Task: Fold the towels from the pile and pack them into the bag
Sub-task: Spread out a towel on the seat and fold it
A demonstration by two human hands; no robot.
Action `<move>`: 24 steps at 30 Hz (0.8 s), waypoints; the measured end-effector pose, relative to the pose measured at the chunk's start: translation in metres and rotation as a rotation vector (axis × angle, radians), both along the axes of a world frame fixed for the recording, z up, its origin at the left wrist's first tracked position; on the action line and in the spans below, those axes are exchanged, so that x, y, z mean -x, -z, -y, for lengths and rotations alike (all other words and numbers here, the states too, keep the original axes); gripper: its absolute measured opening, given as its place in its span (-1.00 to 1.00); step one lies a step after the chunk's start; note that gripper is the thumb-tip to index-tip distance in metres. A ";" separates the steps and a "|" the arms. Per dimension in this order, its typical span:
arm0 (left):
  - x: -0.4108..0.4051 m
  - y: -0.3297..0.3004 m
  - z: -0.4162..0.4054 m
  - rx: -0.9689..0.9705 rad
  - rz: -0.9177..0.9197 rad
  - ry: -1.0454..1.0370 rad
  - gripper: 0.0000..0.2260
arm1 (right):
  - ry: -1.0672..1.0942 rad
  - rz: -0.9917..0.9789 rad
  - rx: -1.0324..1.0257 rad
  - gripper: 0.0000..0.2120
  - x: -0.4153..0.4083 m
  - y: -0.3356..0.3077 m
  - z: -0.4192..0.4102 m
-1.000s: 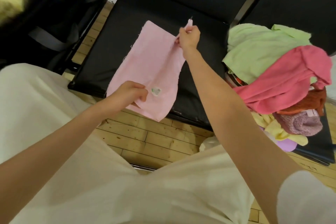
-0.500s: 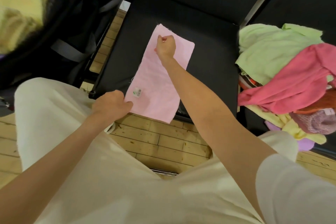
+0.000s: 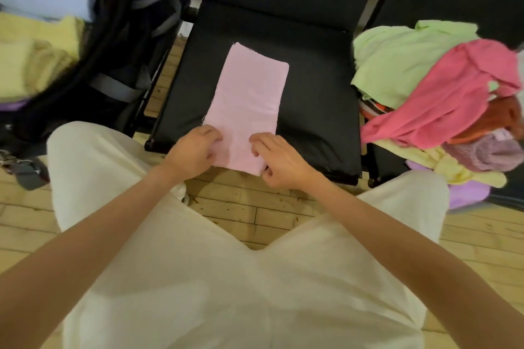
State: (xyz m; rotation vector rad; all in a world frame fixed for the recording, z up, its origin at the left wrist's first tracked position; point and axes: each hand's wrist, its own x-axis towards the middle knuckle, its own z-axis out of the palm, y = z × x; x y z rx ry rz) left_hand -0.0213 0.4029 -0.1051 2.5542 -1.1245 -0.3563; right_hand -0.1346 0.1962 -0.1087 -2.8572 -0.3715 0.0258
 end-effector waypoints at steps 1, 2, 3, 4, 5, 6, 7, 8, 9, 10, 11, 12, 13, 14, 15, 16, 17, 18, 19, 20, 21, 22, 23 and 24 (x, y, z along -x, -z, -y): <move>0.001 0.001 -0.001 0.000 -0.016 -0.007 -0.63 | -0.017 -0.018 0.022 -0.63 0.005 0.004 0.000; 0.000 0.002 -0.002 -0.005 -0.025 -0.017 -0.61 | -0.017 -0.019 0.035 -0.61 0.009 0.009 0.000; 0.000 0.001 -0.002 -0.014 -0.027 -0.018 -0.59 | -0.009 -0.013 0.038 -0.61 0.011 0.014 0.000; 0.001 0.001 -0.002 -0.034 -0.032 -0.010 -0.56 | 0.001 0.003 0.033 -0.63 0.012 0.018 0.000; 0.002 0.000 -0.001 -0.051 -0.037 0.004 -0.51 | 0.010 0.017 0.027 -0.66 0.013 0.021 0.000; 0.003 -0.001 -0.002 -0.069 -0.045 0.019 -0.45 | 0.017 0.028 0.024 -0.69 0.013 0.022 0.000; 0.004 -0.002 -0.002 -0.093 -0.052 0.038 -0.39 | 0.032 0.036 0.012 -0.70 0.014 0.021 -0.001; 0.005 -0.003 -0.003 -0.129 -0.050 0.054 -0.32 | 0.064 0.033 -0.018 -0.68 0.014 0.020 -0.002; 0.007 -0.004 -0.003 -0.174 -0.040 0.066 -0.24 | 0.114 0.010 -0.063 -0.66 0.016 0.017 -0.004; 0.008 -0.005 -0.002 -0.218 -0.016 0.071 -0.18 | 0.175 -0.023 -0.120 -0.66 0.017 0.013 -0.005; 0.009 -0.005 -0.001 -0.246 0.021 0.075 -0.16 | 0.230 -0.048 -0.178 -0.69 0.017 0.008 -0.007; 0.011 -0.004 0.001 -0.259 0.075 0.081 -0.17 | 0.272 -0.060 -0.229 -0.76 0.017 0.004 -0.008; 0.012 -0.004 0.003 -0.260 0.144 0.093 -0.22 | 0.315 -0.061 -0.277 -0.82 0.017 0.000 -0.008; 0.013 -0.004 0.007 -0.265 0.212 0.106 -0.29 | 0.358 -0.059 -0.320 -0.85 0.016 -0.003 -0.008; 0.013 -0.005 0.010 -0.268 0.271 0.114 -0.39 | 0.391 -0.050 -0.363 -0.86 0.015 -0.006 -0.007; 0.013 -0.006 0.012 -0.261 0.300 0.116 -0.52 | 0.419 -0.042 -0.406 -0.87 0.014 -0.007 -0.006; 0.012 -0.009 0.013 -0.228 0.292 0.112 -0.65 | 0.444 -0.035 -0.449 -0.88 0.014 -0.008 -0.005; 0.010 -0.013 0.013 -0.168 0.236 0.093 -0.77 | 0.468 -0.029 -0.495 -0.90 0.013 -0.009 -0.003; 0.008 -0.018 0.012 -0.098 0.152 0.061 -0.86 | 0.491 -0.021 -0.537 -0.92 0.014 -0.010 -0.002; 0.006 -0.024 0.012 -0.041 0.068 0.024 -0.89 | 0.520 -0.016 -0.571 -0.93 0.015 -0.011 0.001; 0.004 -0.030 0.011 0.002 0.009 -0.010 -0.87 | 0.551 -0.014 -0.597 -0.93 0.017 -0.012 0.003; 0.003 -0.035 0.011 0.038 -0.033 -0.028 -0.84 | 0.582 -0.010 -0.622 -0.92 0.020 -0.013 0.005; 0.003 -0.041 0.011 0.067 -0.079 -0.037 -0.84 | 0.606 0.001 -0.650 -0.92 0.022 -0.014 0.006; 0.003 -0.045 0.012 0.102 -0.131 -0.044 -0.84 | 0.626 0.020 -0.683 -0.91 0.024 -0.015 0.007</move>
